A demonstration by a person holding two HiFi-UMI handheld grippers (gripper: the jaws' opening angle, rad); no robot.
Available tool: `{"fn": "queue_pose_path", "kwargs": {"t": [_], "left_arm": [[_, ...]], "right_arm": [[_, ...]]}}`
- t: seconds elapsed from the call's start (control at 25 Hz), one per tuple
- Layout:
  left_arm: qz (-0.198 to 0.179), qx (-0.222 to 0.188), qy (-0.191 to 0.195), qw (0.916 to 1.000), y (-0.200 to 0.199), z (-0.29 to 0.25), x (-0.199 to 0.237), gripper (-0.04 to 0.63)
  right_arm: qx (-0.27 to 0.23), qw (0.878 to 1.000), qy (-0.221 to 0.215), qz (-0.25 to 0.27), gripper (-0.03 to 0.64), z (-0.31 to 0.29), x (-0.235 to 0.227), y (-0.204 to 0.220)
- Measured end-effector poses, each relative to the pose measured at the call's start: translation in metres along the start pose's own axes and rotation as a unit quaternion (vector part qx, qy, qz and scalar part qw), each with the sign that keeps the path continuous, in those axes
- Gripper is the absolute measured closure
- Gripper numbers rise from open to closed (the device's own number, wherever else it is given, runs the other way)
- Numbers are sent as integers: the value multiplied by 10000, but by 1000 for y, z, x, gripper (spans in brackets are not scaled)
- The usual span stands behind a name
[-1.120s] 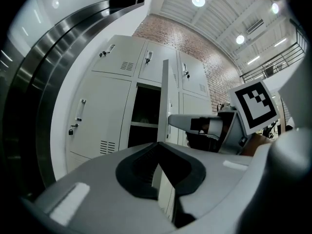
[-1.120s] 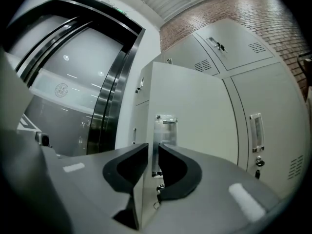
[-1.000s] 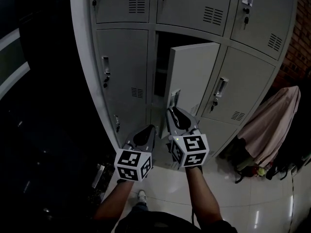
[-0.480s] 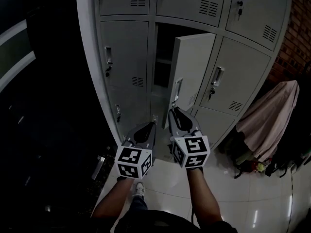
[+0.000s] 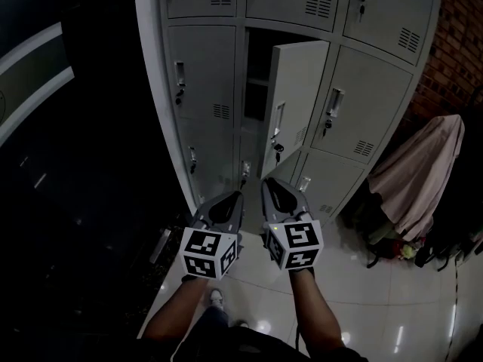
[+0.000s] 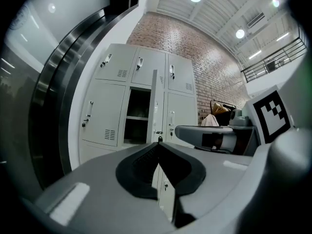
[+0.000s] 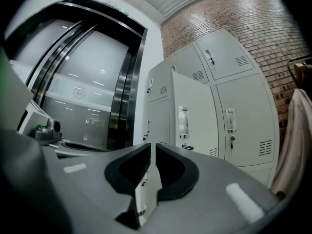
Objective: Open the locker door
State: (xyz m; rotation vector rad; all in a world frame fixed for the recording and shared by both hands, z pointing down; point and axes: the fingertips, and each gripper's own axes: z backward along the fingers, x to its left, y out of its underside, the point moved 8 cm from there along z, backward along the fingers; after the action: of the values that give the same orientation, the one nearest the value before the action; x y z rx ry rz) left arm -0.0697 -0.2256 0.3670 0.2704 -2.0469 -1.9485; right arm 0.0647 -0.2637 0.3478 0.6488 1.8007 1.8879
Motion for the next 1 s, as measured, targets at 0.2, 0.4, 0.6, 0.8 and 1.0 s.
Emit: {"fn": "queue_pose_path", "kwargs": {"t": [0.2,0.4,0.6,0.8,1.0], "left_arm": [[-47,61,-47,10000,2,29,-8,590],[-49,34,-59,10000,3,57,-11,590],[-19,13,-87,10000,7,95,-13,591],[33,20,-108,9999,9,142,-18,590],[101,1,-105,9999,13,190,-34,590]], "right_arm": [[22,10000,-88,-19,607,24,27,6],[34,9999,-100,-57,617,43,52,13],[35,9999,-130,-61,617,66,85,15],[72,9998,-178,-39,617,97,124,14],[128,9997,-202,-2,617,136,158,12]]}}
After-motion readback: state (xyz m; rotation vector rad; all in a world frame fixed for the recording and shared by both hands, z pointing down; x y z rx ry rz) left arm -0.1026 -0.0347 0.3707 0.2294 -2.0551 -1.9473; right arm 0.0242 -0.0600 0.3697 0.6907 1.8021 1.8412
